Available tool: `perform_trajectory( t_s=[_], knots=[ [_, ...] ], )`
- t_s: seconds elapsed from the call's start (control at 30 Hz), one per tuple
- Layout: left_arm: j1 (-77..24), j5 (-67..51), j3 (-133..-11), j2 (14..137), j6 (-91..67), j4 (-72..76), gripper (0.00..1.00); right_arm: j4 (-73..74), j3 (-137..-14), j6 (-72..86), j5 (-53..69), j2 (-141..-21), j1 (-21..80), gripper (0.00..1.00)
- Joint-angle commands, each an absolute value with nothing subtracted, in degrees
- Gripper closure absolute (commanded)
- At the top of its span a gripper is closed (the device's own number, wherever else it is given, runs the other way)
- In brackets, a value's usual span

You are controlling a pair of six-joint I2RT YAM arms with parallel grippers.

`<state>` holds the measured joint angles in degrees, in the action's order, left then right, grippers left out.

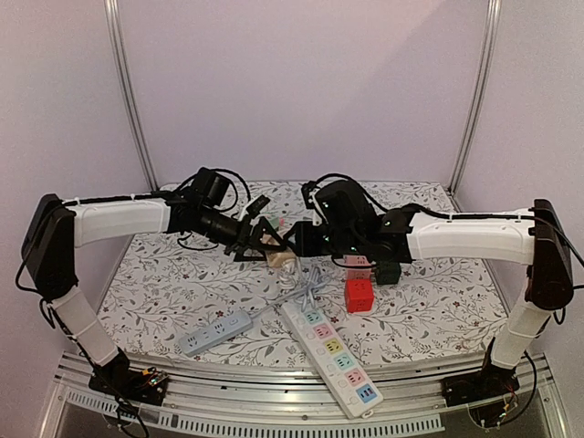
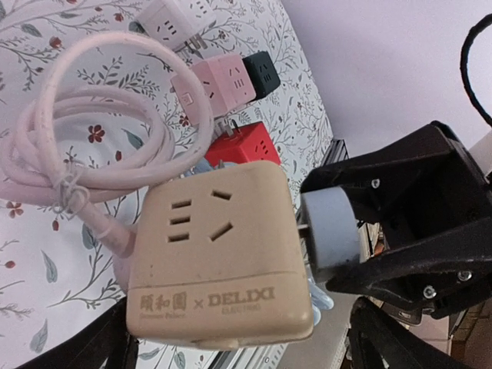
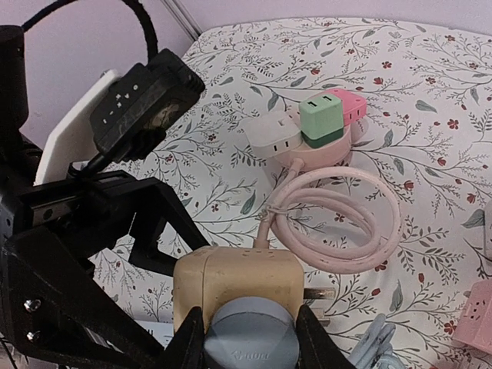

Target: Pull the plug off the socket

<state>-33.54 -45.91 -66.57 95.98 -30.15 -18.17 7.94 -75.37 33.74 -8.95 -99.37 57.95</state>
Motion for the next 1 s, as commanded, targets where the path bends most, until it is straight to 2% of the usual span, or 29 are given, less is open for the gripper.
perform_trajectory(
  t_s=[0.0, 0.23, 0.47, 0.7, 0.97],
  knots=[
    [-34.6, -46.8, -66.49, 97.97, -30.73, -18.34, 0.07, -3.32, -75.82, 34.89, -7.28, -94.14, 57.74, 1.0],
    [-34.72, -47.01, -66.71, 99.48, -31.32, -18.65, 0.1, -4.28, -75.69, 34.41, -6.8, -93.96, 57.76, 1.0],
    [-34.72, -46.91, -66.84, 100.43, -31.66, -18.78, 0.2, -5.66, -75.06, 34.41, -5.8, -93.53, 57.79, 1.0],
    [-34.63, -46.3, -66.97, 99.48, -31.3, -18.6, 0.23, -7.47, -74.51, 34.17, -1.24, -93.95, 57.82, 1.0],
    [-34.56, -46.92, -66.16, 95.59, -30.37, -15.3, 0.39, -9.4, -74.19, 30.24, 1.74, -92.37, 59.76, 1.0]
  ],
)
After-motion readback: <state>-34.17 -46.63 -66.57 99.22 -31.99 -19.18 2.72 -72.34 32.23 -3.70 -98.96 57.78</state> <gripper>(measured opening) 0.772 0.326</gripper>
